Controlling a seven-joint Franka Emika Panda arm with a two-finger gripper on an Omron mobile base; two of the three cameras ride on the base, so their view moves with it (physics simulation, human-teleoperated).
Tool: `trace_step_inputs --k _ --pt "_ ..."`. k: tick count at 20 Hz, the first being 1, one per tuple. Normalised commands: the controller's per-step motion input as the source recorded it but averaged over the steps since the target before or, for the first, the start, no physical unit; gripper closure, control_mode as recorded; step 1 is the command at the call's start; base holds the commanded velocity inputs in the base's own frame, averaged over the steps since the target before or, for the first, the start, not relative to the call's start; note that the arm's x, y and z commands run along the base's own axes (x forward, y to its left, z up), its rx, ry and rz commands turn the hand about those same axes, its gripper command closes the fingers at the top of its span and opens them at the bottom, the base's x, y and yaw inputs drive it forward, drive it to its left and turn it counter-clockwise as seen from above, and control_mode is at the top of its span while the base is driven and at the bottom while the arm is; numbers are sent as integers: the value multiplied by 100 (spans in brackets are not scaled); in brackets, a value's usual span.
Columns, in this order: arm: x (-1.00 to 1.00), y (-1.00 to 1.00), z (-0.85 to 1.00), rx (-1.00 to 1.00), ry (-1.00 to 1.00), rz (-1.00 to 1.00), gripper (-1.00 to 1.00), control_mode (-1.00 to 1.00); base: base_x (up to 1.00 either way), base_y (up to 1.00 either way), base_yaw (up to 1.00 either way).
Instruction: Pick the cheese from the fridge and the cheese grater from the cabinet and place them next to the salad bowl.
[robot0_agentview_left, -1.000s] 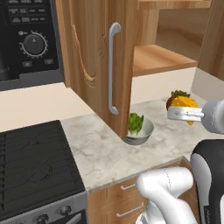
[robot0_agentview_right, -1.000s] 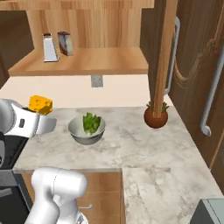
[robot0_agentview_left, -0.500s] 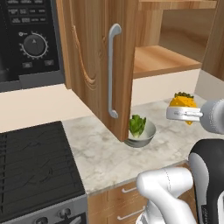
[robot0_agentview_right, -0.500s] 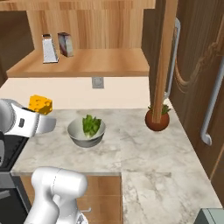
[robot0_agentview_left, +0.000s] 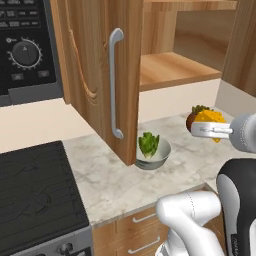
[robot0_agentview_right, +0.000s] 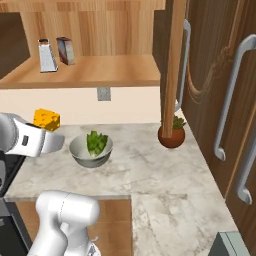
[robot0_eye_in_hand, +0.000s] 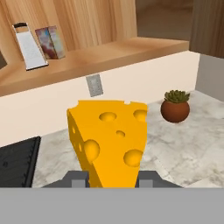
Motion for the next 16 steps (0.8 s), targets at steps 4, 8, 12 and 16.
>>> trace_step_inputs --k 4,8,12,16 --pt "23 -12 -16 0 7 -5 100 -100 75 -36 -18" --pt "33 -63 -67 3 29 -6 100 -100 0 0 0" --pt "44 -29 -86 -1 13 -2 100 -100 0 0 0" --pt "87 -27 -99 -3 6 -1 100 -100 0 0 0"
